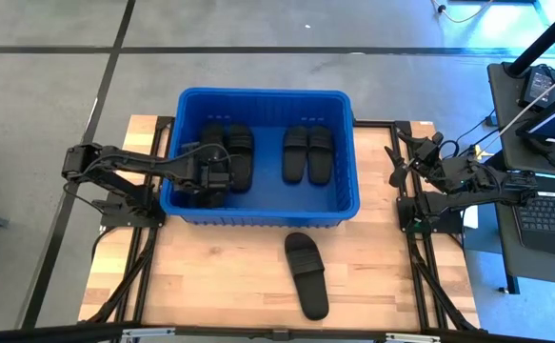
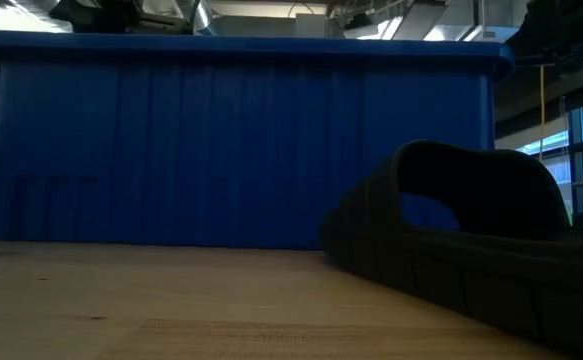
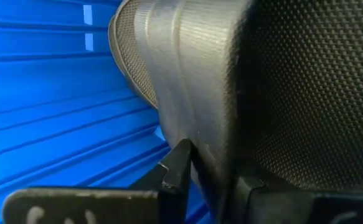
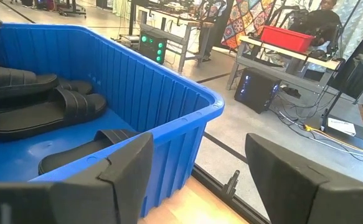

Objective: Pick and place slides into bin
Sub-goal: Put the black slide into the blue organizer bin

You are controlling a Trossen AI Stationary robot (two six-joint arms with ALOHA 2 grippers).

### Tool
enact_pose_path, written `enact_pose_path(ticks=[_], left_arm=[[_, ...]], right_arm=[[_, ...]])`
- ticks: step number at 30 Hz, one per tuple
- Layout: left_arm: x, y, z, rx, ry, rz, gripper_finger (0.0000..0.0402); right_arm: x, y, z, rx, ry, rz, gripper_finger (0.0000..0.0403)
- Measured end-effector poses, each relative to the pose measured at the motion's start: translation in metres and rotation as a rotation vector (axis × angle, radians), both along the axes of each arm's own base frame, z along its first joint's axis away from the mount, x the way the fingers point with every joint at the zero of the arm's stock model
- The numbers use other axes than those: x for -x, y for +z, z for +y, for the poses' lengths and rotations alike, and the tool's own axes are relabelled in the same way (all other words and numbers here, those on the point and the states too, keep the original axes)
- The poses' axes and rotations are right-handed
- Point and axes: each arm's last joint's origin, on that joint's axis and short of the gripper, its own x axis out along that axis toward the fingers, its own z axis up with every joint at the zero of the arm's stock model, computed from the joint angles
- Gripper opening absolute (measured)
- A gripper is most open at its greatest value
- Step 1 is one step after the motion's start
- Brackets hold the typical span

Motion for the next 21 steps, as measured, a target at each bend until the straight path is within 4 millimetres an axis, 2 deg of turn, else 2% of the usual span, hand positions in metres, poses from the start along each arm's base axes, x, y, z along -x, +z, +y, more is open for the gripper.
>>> enact_pose_path(ticks=[5, 14, 21], left_arm=[[0.0, -0.001, 0.001, 0.054, 0.016, -0.007, 0.0089], [0.006, -0.001, 0.005, 0.108, 0.052, 0.038, 0.0177], [0.01, -0.001, 0.006, 0.141, 0.065, 0.08, 0.0193]], right_arm=[[0.0, 0.0, 0.0, 0.0, 0.0, 0.0, 0.0255], [0.0, 0.0, 0.0, 0.0, 0.0, 0.0, 0.0255], [0.0, 0.0, 0.0, 0.0, 0.0, 0.0, 0.0255]])
